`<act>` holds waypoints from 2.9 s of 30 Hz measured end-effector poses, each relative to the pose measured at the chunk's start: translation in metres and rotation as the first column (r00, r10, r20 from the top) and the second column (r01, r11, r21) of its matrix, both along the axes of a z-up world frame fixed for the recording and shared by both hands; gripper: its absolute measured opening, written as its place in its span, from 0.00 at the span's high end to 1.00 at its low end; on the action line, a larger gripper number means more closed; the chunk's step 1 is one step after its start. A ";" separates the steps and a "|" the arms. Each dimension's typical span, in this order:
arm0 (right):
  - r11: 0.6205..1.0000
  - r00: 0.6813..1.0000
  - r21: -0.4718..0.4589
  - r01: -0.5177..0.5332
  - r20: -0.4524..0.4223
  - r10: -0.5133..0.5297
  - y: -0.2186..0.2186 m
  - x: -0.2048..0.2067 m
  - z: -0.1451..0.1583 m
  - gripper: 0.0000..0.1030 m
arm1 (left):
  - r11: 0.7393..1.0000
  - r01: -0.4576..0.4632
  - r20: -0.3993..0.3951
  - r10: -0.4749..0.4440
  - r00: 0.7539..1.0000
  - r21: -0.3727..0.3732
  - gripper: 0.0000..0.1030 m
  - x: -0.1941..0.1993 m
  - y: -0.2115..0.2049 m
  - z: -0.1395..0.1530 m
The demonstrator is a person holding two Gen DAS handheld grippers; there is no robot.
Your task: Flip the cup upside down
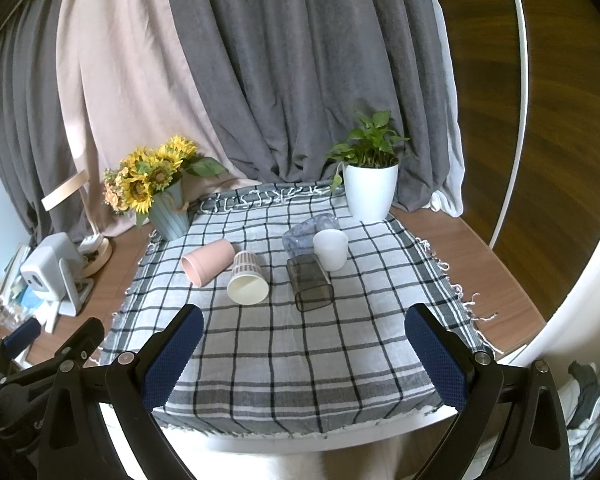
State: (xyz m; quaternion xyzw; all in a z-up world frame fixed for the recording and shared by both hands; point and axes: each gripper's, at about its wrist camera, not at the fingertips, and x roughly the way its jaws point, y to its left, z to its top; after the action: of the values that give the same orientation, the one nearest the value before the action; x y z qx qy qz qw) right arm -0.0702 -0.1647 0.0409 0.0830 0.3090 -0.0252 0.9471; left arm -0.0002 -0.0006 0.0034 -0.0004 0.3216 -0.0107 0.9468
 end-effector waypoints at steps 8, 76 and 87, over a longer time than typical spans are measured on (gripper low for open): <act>1.000 1.000 0.000 -0.001 0.001 0.001 0.002 0.001 -0.002 0.01 | 1.000 0.000 0.001 0.000 1.000 0.000 0.00 0.000 0.000 -0.001; 0.816 0.740 0.054 0.576 -0.458 -0.492 0.061 0.260 -0.142 0.01 | 0.734 0.678 -0.728 -0.437 0.528 0.050 0.28 0.384 -0.053 -0.207; 0.800 0.729 0.059 0.598 -0.455 -0.511 0.054 0.251 -0.141 0.01 | 0.823 0.565 -0.697 -0.437 0.568 -0.056 0.30 0.374 -0.032 -0.189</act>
State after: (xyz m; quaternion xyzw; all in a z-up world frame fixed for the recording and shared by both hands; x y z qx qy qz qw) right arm 0.1808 -0.1112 -0.1000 0.2596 0.4653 -0.2939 0.7935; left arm 0.3738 -0.0326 -0.1859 0.1693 0.6325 -0.2505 0.7132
